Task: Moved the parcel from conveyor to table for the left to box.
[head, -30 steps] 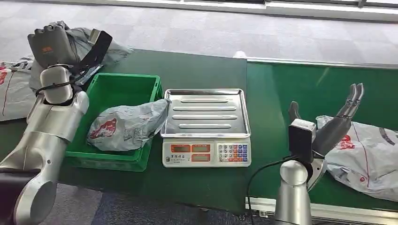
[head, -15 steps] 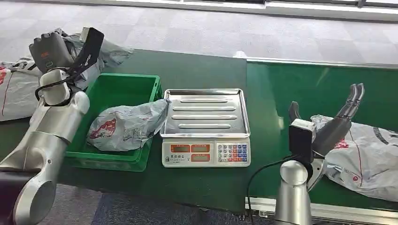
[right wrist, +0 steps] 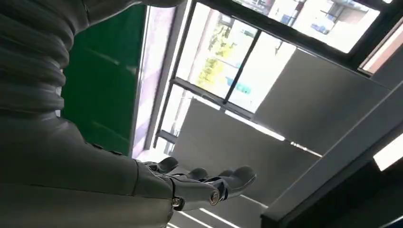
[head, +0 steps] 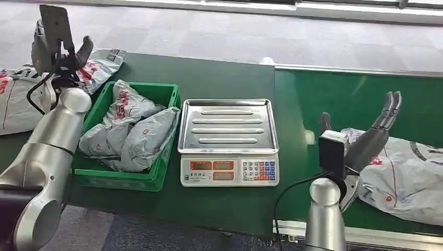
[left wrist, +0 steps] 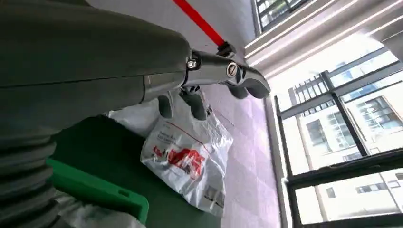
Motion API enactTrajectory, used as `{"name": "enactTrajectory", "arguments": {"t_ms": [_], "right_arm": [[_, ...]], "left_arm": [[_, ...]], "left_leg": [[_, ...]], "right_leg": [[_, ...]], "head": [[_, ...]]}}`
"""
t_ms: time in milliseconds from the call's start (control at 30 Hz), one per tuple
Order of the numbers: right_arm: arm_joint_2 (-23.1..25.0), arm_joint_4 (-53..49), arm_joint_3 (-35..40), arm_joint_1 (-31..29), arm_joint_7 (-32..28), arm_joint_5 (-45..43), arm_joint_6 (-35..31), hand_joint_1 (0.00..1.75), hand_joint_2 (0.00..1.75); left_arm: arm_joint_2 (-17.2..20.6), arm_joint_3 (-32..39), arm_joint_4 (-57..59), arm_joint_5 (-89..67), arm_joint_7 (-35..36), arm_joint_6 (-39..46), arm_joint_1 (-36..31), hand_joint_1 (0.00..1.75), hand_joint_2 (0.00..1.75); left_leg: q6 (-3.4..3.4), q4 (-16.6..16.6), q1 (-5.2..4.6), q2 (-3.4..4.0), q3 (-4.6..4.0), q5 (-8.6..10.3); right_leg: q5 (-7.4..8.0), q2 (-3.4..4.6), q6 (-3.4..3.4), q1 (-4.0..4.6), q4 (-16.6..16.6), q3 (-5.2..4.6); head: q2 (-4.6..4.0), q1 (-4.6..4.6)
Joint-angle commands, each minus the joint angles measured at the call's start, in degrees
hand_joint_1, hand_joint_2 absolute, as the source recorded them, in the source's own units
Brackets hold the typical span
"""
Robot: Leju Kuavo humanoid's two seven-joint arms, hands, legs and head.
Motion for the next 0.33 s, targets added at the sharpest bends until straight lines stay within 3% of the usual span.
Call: {"name": "enactTrajectory", "arguments": {"t_ms": [33, 333], "right_arm": [[1.9, 2.8, -0.8, -0.8, -1.2, -1.5, 0.1, 0.00, 1.75], [1.9, 4.0, -2.3, -0.8, -3.3, -3.0, 0.1, 0.00, 1.75]], "left_arm": [[-1.7, 10.5, -11.1, -55.9, -6.4, -0.2, 3.6, 0.00, 0.00], [-4.7, 14.9, -15.2, -54.7, -10.8, -0.2, 4.9, 0.00, 0.00]], "left_leg": [[0.08, -0.1, 0.02, 0.18, 0.10, 0.00], [0.03, -0.1, 0.01, -0.08, 0.18, 0.11]], "right_leg": [[0.08, 0.37, -0.14, 0.04, -0.1, 0.00], [0.08, 0.09, -0.14, 0.03, -0.1, 0.12]], "head": [[0.00, 0.00], [0.00, 0.00]]}}
